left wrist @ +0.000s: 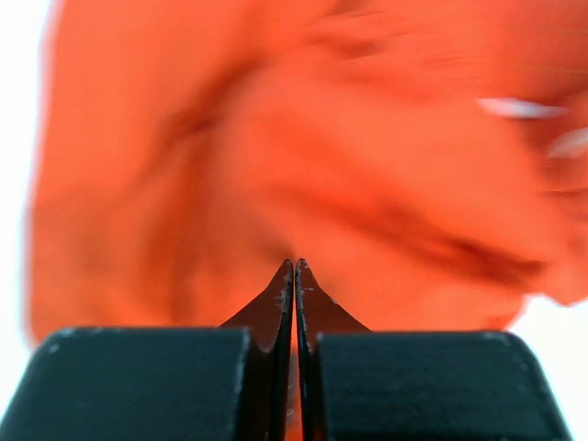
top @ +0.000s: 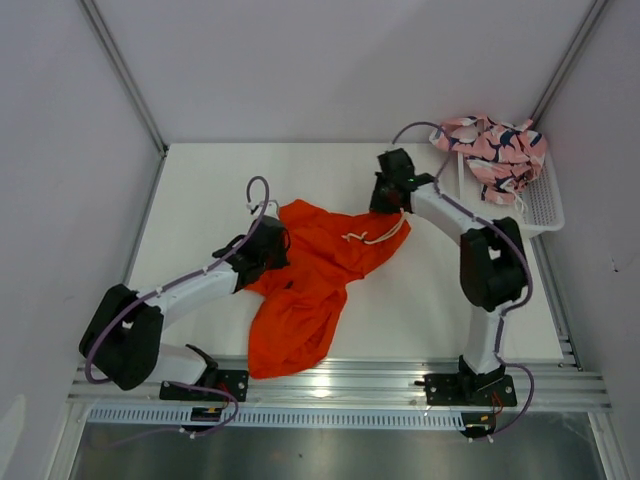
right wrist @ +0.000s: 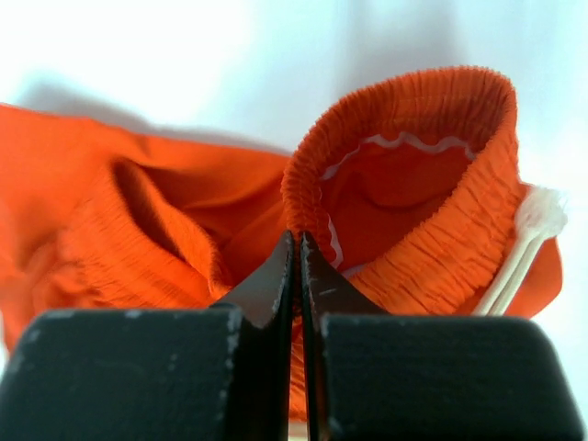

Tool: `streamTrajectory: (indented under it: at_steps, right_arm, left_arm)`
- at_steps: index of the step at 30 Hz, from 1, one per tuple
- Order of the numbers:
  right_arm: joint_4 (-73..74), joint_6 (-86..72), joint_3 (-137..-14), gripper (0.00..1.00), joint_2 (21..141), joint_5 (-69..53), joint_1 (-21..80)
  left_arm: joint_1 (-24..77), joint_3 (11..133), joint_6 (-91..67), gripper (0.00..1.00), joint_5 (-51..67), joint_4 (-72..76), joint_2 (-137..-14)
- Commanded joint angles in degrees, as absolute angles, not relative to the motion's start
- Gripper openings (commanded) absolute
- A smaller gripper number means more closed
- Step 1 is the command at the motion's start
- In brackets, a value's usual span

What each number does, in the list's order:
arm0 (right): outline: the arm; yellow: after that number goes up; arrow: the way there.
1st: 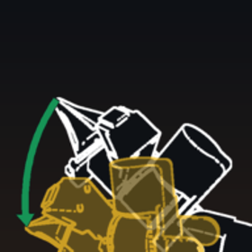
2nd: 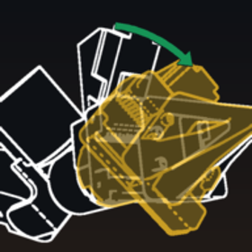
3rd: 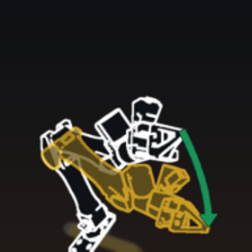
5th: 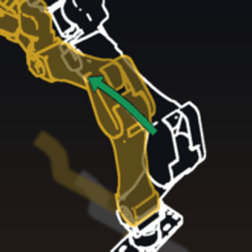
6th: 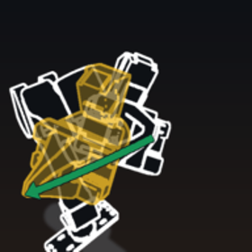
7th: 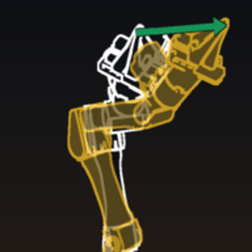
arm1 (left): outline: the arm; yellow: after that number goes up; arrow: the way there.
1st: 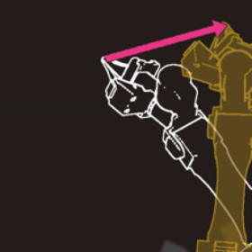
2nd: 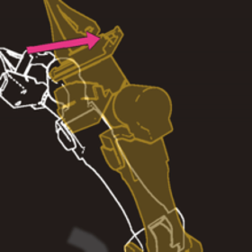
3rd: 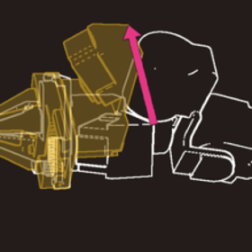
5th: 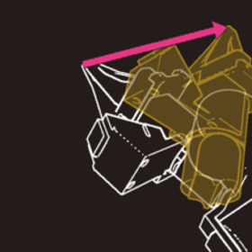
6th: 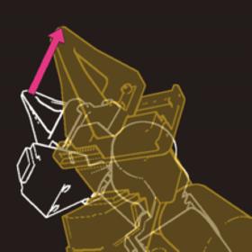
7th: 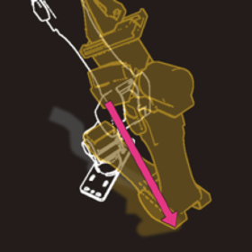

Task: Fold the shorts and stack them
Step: Flatten the shorts out

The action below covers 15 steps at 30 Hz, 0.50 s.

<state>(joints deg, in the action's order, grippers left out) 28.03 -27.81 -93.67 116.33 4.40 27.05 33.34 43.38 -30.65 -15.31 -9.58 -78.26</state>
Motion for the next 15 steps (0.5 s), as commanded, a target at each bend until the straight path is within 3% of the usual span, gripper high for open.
streamTrajectory:
  at_steps: [1,8,9,10,13,15]
  right_arm:
    - [19.6,-30.9,-82.4,0.00,105.7,0.8,21.1]
    - [14.1,-30.0,-66.0,0.00,93.6,-2.2,19.4]
    - [14.0,-29.8,-65.1,0.00,92.8,-2.4,19.7]
    - [14.0,-29.3,-64.4,0.00,91.5,-2.4,20.6]
    - [14.6,-28.3,-63.3,0.00,90.5,-2.1,22.1]
    - [14.9,-27.7,-63.1,0.00,90.2,-1.8,22.7]
  left_arm:
    - [31.4,41.4,-31.5,0.00,-17.3,-8.4,-74.4]
    - [24.9,36.9,-31.3,0.03,-14.7,-6.8,-65.4]
    - [25.0,37.3,-30.4,0.12,-12.8,-5.4,-65.3]
    - [25.0,38.0,-29.1,0.39,-10.6,-4.6,-65.5]
    - [25.0,39.4,-27.9,0.82,-1.5,-0.1,-68.2]
    - [25.2,40.2,-27.3,0.93,5.1,4.2,-71.3]
